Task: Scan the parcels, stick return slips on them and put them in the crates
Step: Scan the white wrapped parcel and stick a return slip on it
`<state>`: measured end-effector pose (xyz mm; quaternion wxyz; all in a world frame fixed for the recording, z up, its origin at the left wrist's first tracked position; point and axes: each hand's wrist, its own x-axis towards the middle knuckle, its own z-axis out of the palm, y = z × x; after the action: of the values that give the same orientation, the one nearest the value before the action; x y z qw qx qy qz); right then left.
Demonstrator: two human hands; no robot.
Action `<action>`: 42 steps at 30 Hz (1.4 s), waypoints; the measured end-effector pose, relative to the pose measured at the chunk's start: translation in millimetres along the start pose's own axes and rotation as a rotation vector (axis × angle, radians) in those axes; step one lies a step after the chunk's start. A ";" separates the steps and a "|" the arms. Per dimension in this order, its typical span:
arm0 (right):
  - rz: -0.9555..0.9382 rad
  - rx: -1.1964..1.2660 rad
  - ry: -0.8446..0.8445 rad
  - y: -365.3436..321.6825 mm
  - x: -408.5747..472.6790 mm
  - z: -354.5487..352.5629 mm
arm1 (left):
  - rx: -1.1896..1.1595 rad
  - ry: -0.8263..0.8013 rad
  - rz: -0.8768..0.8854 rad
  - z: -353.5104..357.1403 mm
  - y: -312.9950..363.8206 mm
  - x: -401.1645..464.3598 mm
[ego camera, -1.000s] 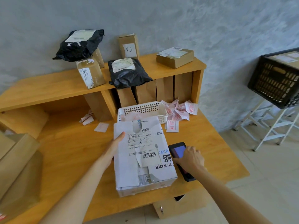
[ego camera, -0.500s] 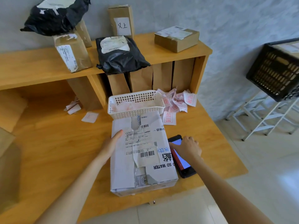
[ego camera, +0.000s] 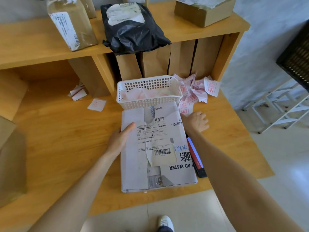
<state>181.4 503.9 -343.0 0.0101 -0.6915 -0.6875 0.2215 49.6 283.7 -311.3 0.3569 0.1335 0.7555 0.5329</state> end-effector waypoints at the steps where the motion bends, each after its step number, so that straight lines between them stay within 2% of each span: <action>1: 0.011 -0.009 0.007 -0.6 1.4 3.2 | -0.003 0.001 -0.002 -0.3 -0.3 0.1; 9: 0.111 0.144 0.010 -0.1 15.5 2.9 | -0.027 -0.026 -0.014 -1.0 0.0 -1.4; 12: 0.085 0.311 0.006 3.2 17.2 -0.3 | -0.037 -0.033 -0.010 -0.7 1.3 -2.3; 15: -0.014 0.543 -0.005 3.7 11.5 -10.4 | -0.029 -0.040 -0.018 -1.1 0.9 -1.6; 17: -0.075 0.616 0.055 2.2 0.7 -25.8 | -0.007 -0.038 -0.004 -3.1 0.6 -0.4; 23: -0.312 0.607 0.328 -20.3 -33.4 -83.5 | 0.025 -0.067 0.050 -5.4 7.0 2.6; 25: -0.374 0.627 0.358 -34.3 -50.2 -98.7 | 0.057 -0.104 0.052 -6.7 7.5 4.9; 27: -0.438 0.636 0.300 -49.3 -66.5 -104.2 | 0.057 -0.155 0.041 -9.3 8.2 8.0; 32: -0.513 0.641 -0.105 -74.9 -88.5 -89.9 | 0.044 -0.234 -0.033 -17.6 25.8 10.3; 35: -0.534 0.653 -0.265 -81.2 -96.6 -82.8 | 0.058 -0.184 0.071 -30.3 41.2 15.6; 39: -0.554 0.631 -0.369 -88.0 -102.0 -76.3 | 0.003 -0.106 0.216 -49.3 64.7 26.5; 42: -0.570 0.615 -0.393 -92.5 -100.6 -72.3 | -0.039 -0.184 0.196 -57.6 78.0 36.1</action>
<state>121.4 433.9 -219.0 0.1449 -0.3848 -0.7414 0.5304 -29.2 294.8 -245.2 0.3736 0.2482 0.6925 0.5651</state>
